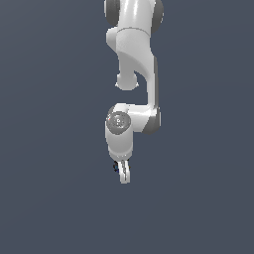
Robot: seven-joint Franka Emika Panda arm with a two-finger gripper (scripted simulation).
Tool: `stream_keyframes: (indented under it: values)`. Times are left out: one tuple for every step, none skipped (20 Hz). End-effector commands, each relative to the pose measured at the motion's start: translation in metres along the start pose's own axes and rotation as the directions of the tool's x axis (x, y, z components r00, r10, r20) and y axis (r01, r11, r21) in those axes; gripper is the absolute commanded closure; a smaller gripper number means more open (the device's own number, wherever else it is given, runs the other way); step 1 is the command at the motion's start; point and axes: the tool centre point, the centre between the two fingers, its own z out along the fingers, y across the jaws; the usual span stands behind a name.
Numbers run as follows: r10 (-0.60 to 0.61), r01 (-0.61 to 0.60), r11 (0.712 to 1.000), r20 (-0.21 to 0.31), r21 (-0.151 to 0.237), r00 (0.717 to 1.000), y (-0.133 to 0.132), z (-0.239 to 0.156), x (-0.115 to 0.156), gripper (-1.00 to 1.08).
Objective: Pick up the object and move it to a goal position.
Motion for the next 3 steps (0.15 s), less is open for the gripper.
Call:
stream_keyframes:
  values:
    - [-0.001, 0.001, 1.000, 0.000, 0.001, 1.000, -0.0030, -0.0016, 0.0019, 1.08]
    - [-0.001, 0.001, 1.000, 0.000, 0.001, 1.000, -0.0033, -0.0017, 0.0022, 1.08]
    - [-0.001, 0.001, 1.000, 0.000, 0.001, 1.000, -0.0034, -0.0018, 0.0023, 1.08]
